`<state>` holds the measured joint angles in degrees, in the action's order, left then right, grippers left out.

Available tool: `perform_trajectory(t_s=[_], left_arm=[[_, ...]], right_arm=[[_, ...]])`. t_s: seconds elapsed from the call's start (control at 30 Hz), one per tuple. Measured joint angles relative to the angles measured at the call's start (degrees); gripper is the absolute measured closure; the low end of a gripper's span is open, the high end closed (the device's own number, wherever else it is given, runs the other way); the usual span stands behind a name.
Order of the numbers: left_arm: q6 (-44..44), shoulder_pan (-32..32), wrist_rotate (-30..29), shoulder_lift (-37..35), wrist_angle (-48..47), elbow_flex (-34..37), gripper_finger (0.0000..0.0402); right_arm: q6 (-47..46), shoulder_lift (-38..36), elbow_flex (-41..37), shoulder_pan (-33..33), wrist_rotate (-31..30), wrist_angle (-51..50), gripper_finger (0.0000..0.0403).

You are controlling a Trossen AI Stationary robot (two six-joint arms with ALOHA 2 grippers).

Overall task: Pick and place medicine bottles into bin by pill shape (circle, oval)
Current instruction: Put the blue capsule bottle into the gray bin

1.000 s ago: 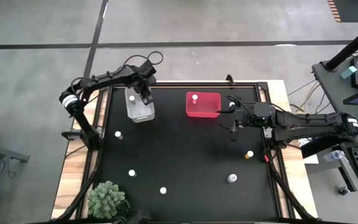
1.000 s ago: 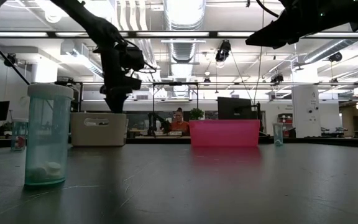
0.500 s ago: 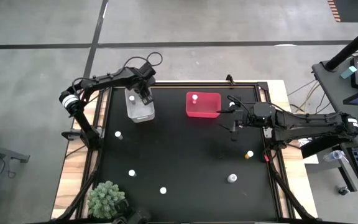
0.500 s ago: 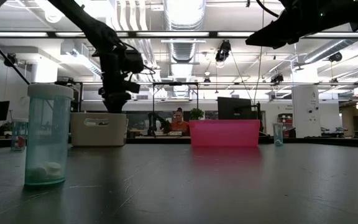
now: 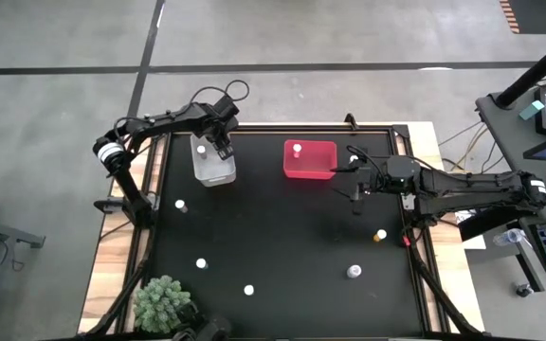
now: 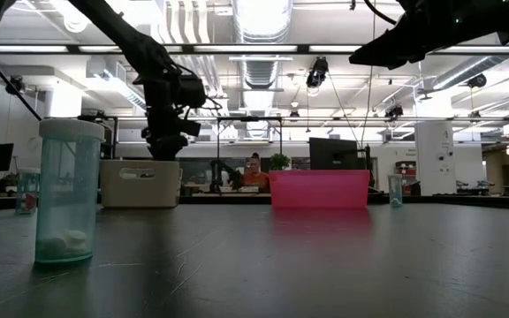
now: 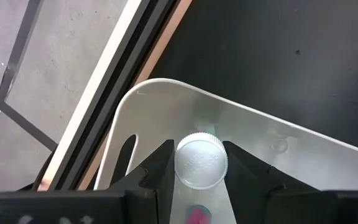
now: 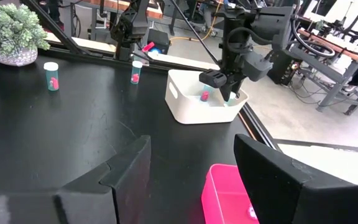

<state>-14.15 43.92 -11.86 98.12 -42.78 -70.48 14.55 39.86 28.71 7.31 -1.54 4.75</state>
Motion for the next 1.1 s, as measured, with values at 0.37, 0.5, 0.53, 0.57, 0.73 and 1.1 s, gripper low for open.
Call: perform_trajectory(t_s=[0.37,0.5,0.53,0.57,0.73,1.1], left_arm=[[-0.04,0.0,-0.59,0.03,0.11,0.0,0.0287],[-0.04,0.0,-0.61,0.03,0.11,0.0,0.0272],[-0.04,0.0,-0.61,0.03,0.11,0.0,0.0269],[-0.03,0.0,-0.61,0.03,0.11,0.0,0.0266],[0.0,0.0,-0.63,0.03,0.11,0.0,0.0257],[0.02,-0.08,-3.19,-0.18,-0.01,-0.29,0.0255]], right_arm=[[0.0,0.0,0.0,0.0,0.02,0.0,0.0179],[0.0,0.0,0.0,0.01,0.02,0.0,0.0179],[0.0,0.0,0.0,0.01,0.02,0.0,0.0179],[0.0,0.0,0.0,0.01,0.01,0.0,0.0179],[0.0,0.0,0.0,0.02,0.02,0.0,0.0179],[0.0,-0.01,0.0,0.01,0.02,-0.02,0.0179]])
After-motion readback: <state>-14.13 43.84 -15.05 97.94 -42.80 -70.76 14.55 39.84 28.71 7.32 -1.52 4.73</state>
